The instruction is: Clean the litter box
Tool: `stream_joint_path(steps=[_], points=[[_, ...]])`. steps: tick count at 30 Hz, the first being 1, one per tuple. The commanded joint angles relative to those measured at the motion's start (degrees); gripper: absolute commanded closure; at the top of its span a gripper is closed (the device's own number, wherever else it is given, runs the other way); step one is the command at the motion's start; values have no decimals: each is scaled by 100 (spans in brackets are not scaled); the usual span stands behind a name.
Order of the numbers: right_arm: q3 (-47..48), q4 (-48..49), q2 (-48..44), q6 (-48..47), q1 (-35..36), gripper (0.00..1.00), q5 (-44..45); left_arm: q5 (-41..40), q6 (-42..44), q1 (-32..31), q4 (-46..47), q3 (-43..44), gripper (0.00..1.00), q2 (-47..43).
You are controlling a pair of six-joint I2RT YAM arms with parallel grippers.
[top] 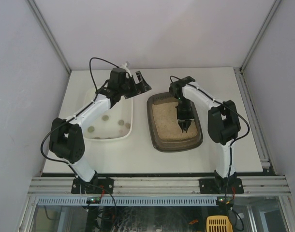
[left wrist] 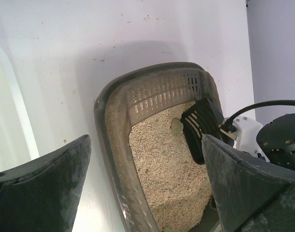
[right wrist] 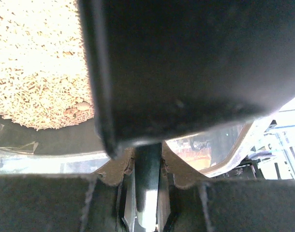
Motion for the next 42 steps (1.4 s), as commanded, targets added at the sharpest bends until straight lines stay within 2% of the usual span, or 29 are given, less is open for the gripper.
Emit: stream_joint_path(steps=[1, 5, 15, 19, 31, 42], points=[[363, 122, 126, -75, -68, 100, 214, -45, -22, 34, 289, -96, 0, -315], [403, 351, 199, -123, -73, 100, -312, -15, -19, 35, 307, -117, 0, -324], [-494, 1128, -94, -251, -106, 100, -2069, 60, -24, 173, 307, -223, 0, -298], [-641, 1419, -163, -336, -143, 100, -2493, 75, -25, 200, 302, -248, 0, -296], [-1224, 2307, -262, -485, -175, 100, -2736, 129, -20, 230, 333, -345, 0, -318], [-1518, 2240, -675, -640, -181, 100, -2391, 109, -11, 239, 340, -382, 0, -340]])
